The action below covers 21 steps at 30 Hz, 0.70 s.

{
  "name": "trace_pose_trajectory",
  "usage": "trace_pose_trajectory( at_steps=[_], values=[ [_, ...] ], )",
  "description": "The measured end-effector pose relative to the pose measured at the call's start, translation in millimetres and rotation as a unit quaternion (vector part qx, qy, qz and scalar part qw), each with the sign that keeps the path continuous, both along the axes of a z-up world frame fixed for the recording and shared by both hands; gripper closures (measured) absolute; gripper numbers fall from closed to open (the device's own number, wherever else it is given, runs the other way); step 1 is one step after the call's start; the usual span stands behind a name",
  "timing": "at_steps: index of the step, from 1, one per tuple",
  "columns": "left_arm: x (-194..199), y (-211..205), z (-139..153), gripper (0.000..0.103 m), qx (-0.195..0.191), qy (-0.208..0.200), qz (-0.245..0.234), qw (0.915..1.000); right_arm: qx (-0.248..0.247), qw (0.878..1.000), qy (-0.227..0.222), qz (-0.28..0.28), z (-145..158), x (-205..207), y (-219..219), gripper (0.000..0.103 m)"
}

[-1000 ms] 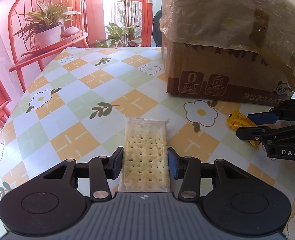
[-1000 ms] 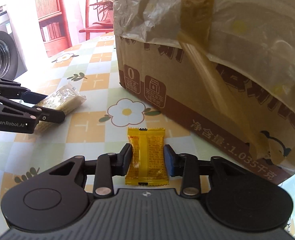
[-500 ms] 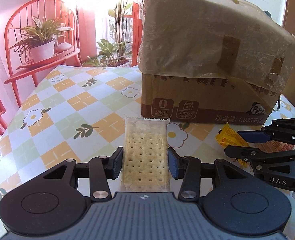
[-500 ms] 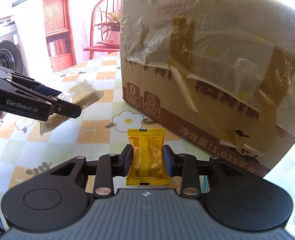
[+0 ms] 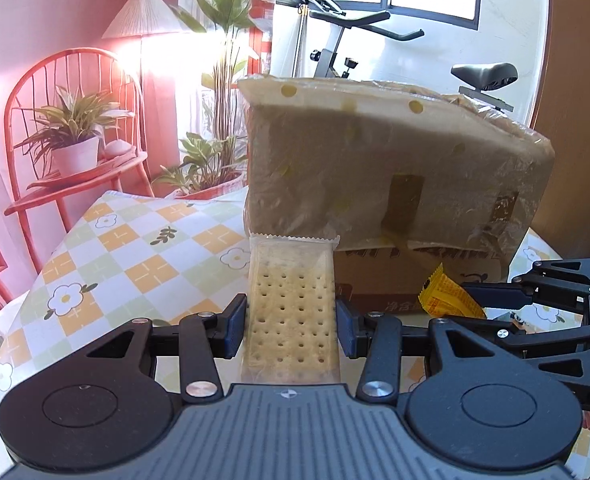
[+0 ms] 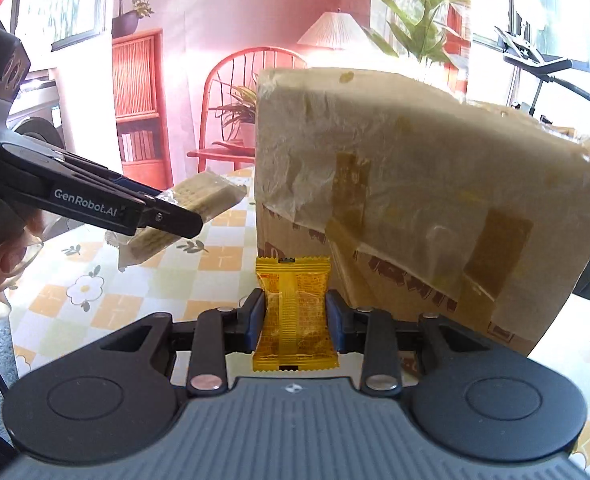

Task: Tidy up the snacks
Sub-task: 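Carry both packets into the box and open both grippers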

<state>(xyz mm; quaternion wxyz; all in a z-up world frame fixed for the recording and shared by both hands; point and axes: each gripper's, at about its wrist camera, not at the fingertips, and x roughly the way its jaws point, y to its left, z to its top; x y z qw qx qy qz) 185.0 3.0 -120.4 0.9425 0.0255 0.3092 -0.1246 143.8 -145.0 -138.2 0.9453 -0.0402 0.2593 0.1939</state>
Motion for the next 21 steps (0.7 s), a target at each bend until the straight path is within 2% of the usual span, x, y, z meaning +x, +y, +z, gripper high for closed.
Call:
trace_pose_trajectory(
  at_steps=[8,21],
  values=[
    [-1,-13,38,0.055,-0.009,-0.046,-0.017,0.9988,0.006,0.999,-0.043,0.013,37,-3,-4,0.068],
    [0,-26,70,0.055,-0.017,-0.091,-0.034,0.9951,0.023,0.995,-0.100,0.011,84,-9,-20,0.069]
  ],
)
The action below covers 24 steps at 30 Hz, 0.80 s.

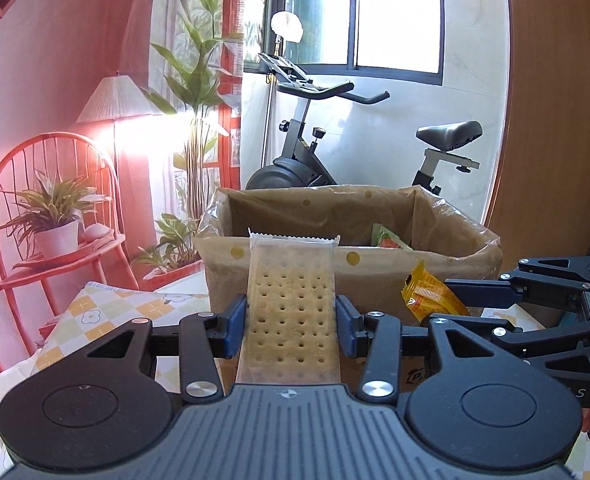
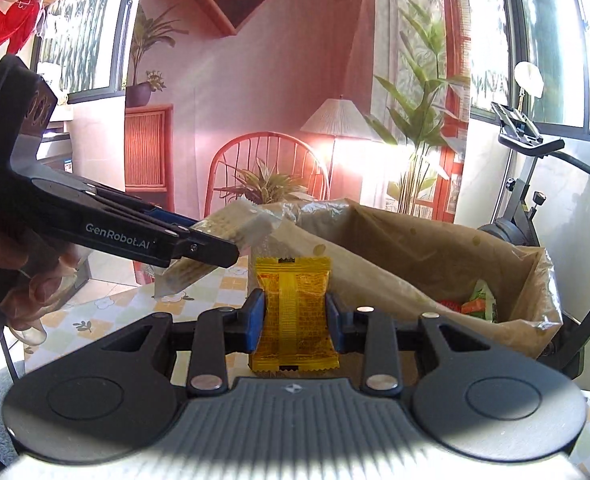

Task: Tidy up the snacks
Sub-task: 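Carry both packets into the box and open both grippers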

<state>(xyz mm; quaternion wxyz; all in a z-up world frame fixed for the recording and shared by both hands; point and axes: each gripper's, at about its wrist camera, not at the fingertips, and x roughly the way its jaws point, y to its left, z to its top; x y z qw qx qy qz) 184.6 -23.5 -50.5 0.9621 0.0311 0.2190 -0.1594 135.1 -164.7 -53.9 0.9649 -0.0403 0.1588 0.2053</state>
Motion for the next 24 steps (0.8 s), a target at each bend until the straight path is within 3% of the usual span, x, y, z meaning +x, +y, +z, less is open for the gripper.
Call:
trace_pose_trajectory(
  at_steps=[9,19,24],
  values=[
    [20,-12,32,0.055,-0.006,-0.040,-0.010,0.9991,0.005,0.999,-0.040,-0.029,38,20,-29,0.069],
    [113,-56,18,0.054,0.003,0.031,-0.010,0.9994,-0.011,0.993,0.035,-0.112,19,101,-72,0.067],
    [133,-51,8,0.047,-0.001,0.053,0.021,0.9984,-0.011,0.990,0.065,-0.124,12,111,-85,0.063]
  ],
)
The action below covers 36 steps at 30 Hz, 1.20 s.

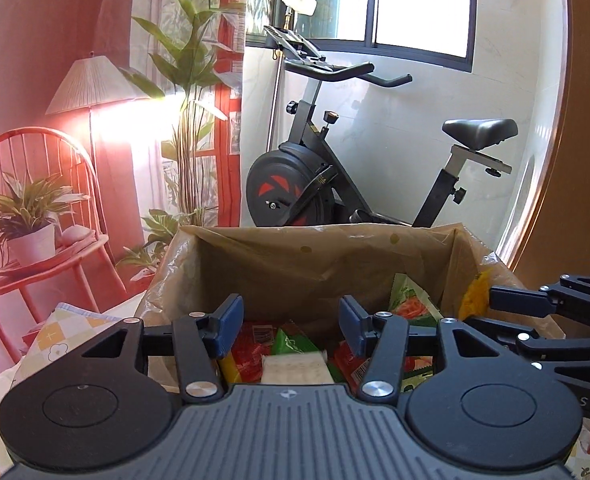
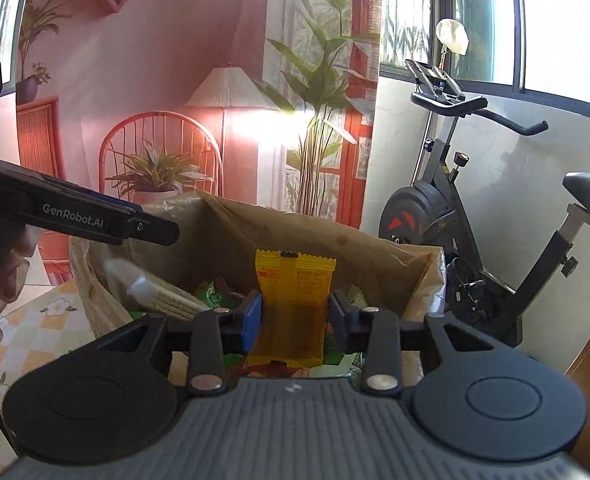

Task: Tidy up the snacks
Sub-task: 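Carry both packets into the box and open both grippers, then move both grippers back to the panda bread packet on the table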

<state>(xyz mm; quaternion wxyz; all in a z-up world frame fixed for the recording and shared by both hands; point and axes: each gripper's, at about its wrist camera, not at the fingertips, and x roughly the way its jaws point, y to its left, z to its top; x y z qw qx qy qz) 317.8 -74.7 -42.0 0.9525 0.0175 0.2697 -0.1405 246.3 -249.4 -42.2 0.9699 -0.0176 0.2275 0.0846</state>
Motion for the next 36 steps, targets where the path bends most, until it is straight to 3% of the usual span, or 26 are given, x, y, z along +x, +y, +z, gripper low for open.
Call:
trace_pose_trajectory(
  at_steps=[7,23,36],
  values=[
    [-20,21,0,0.047,0.004,0.004,-0.005,1.0000,0.030,0.999,0.008,0.029,-1,-27,-15,0.050],
    [-119,45,-19,0.047,-0.021,-0.001,0.013,0.9997,0.037,0.995,-0.015,0.086,-4,-103,-15,0.047],
    [-142,32,-67,0.047,-0.034,0.039,0.019,0.9985,0.031,0.993,0.024,0.109,-47,-132,-4,0.047]
  ],
)
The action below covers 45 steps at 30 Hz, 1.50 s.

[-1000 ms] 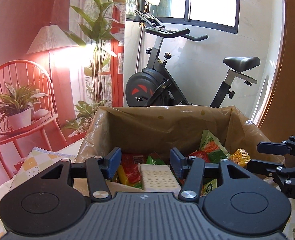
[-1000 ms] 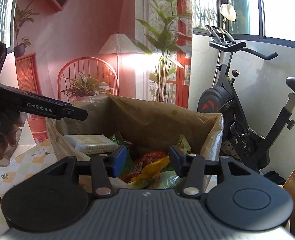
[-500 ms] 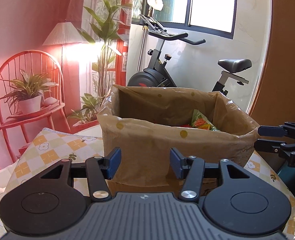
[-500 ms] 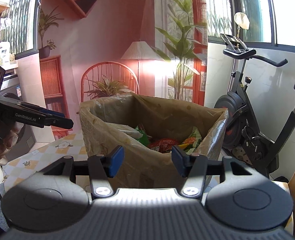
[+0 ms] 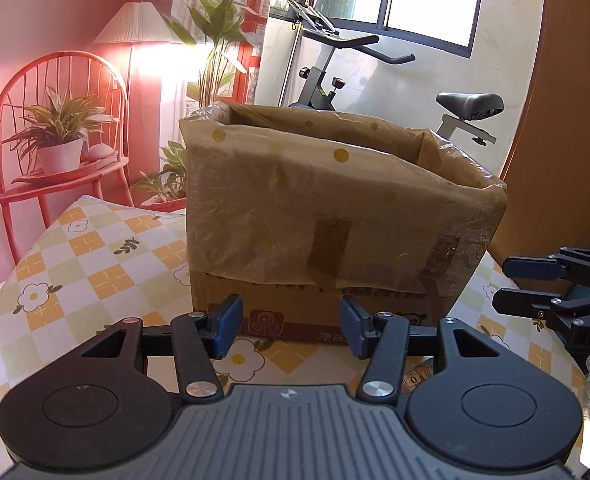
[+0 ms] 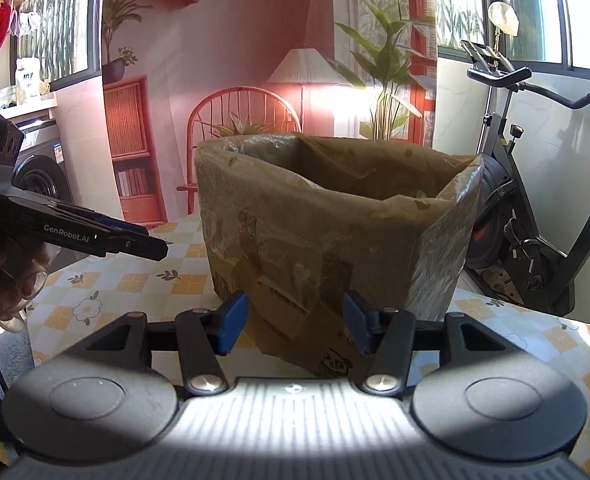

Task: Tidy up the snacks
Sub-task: 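Move both grippers back to the panda bread packet on the table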

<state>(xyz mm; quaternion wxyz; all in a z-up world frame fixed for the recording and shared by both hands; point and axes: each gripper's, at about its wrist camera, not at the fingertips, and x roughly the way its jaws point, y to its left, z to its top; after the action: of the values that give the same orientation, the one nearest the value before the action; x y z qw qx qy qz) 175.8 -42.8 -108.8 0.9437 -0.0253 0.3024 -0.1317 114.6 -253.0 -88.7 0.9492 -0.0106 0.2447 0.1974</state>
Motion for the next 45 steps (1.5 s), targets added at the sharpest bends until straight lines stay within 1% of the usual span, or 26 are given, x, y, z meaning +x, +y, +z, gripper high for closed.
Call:
trace_pose_trajectory(
  at_steps=[6,18,19,24,25,29,31,33,36,38,40,41,43,45],
  values=[
    [-3,-7,-20,0.047,-0.006,0.024,-0.003,0.9997,-0.016,1.000,0.022,0.002,-25,-6,-2,0.047],
    [-8,-30,-49,0.047,-0.001,0.064,-0.026,0.9976,-0.029,0.998,0.063,0.012,-68,-21,-10,0.046],
    [-8,-31,-51,0.047,0.000,0.067,-0.027,0.9974,-0.032,0.997,0.068,0.017,-72,-23,-10,0.044],
    [-7,-36,-61,0.047,-0.009,0.087,-0.035,0.9956,-0.054,0.993,0.095,0.046,-91,-28,-2,0.038],
    [-6,-37,-62,0.046,-0.013,0.092,-0.040,0.9949,-0.060,0.992,0.097,0.048,-93,-28,-1,0.034],
    [-6,-44,-66,0.045,-0.014,0.098,-0.052,0.9937,-0.070,0.991,0.106,0.040,-102,-26,-2,0.031],
    [-5,-46,-69,0.044,-0.020,0.102,-0.054,0.9932,-0.073,0.991,0.106,0.032,-106,-24,-5,0.026],
    [-3,-48,-70,0.043,-0.027,0.106,-0.056,0.9924,-0.076,0.990,0.116,0.023,-111,-19,-9,0.023],
    [4,-55,-73,0.041,-0.046,0.116,-0.071,0.9896,-0.070,0.988,0.134,0.016,-120,-10,-14,0.023],
    [9,-62,-76,0.039,-0.063,0.125,-0.090,0.9861,-0.064,0.989,0.130,0.023,-121,-6,-13,0.023],
    [13,-70,-80,0.039,-0.061,0.131,-0.100,0.9845,-0.063,0.990,0.124,0.029,-121,-5,-9,0.024],
    [15,-75,-84,0.039,-0.057,0.133,-0.105,0.9838,-0.064,0.990,0.121,0.032,-121,-4,-6,0.026],
    [20,-82,-90,0.039,-0.053,0.142,-0.111,0.9823,-0.060,0.990,0.119,0.041,-122,-1,-1,0.035],
    [25,-87,-100,0.039,-0.049,0.155,-0.113,0.9803,-0.060,0.990,0.117,0.046,-124,1,4,0.037]
  ],
)
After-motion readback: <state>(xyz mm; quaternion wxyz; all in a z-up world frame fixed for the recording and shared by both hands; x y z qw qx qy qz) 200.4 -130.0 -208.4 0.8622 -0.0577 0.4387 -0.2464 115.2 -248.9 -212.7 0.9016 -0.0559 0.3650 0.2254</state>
